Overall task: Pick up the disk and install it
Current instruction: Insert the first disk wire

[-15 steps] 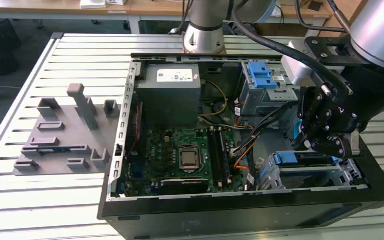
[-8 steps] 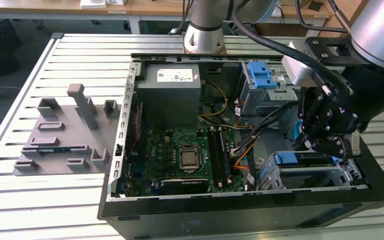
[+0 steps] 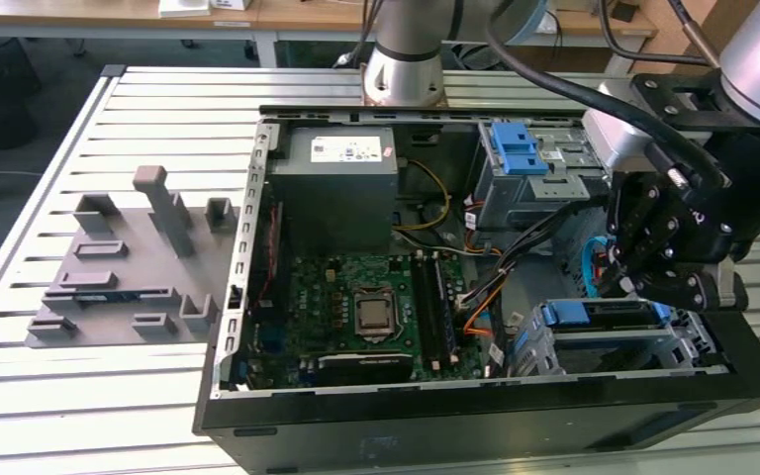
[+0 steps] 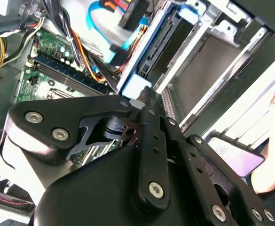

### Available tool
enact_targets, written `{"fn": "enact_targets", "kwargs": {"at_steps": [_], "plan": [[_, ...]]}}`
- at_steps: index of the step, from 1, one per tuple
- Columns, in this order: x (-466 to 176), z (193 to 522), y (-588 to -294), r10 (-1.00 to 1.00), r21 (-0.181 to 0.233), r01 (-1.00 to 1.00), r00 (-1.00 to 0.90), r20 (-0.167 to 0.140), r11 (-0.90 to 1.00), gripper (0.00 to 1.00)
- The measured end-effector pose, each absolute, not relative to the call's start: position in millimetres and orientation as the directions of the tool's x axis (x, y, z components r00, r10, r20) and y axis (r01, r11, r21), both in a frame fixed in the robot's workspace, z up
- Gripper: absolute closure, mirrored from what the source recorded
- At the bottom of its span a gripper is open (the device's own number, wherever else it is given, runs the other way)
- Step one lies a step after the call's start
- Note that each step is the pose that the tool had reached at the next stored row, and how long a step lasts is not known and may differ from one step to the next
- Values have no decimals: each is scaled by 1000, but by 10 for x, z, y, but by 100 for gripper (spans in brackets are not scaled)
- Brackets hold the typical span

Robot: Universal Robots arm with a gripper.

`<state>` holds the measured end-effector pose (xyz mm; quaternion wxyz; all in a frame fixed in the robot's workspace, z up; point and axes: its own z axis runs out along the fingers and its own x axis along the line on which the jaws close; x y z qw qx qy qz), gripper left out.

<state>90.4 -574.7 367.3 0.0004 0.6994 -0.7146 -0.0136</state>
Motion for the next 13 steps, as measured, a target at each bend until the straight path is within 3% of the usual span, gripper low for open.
{"fn": "enact_targets", "kwargs": {"at_steps": [13], "plan": [[1100,3671,-5733,-1000,20,-1000,-22,-18,21,89]]}}
